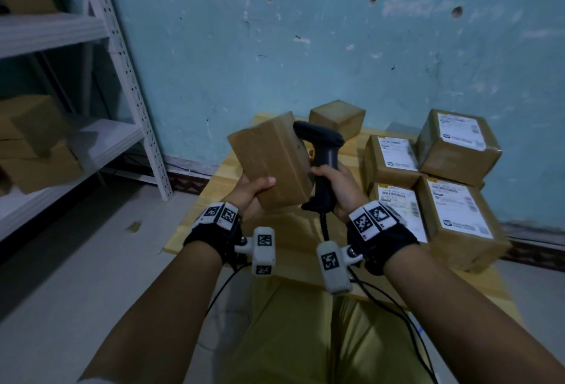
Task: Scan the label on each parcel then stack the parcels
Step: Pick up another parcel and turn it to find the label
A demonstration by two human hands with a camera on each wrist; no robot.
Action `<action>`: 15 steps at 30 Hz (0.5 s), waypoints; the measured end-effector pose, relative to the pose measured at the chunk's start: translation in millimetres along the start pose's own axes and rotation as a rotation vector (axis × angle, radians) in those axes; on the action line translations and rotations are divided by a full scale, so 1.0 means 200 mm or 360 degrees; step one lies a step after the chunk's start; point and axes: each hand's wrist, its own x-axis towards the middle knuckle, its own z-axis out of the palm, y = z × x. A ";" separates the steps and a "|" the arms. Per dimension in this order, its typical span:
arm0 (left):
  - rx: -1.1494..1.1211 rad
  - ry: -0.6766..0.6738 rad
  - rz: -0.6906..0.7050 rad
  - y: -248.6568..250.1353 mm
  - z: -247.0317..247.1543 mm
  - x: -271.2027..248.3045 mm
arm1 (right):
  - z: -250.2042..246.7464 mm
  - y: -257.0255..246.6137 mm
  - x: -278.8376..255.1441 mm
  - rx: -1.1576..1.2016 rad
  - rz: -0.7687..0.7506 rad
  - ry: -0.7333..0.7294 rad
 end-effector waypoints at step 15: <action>0.0174 -0.0104 0.0254 0.03 0.00 0.06 | -0.05 0.04 0.00 0.0307 -0.0063 0.0112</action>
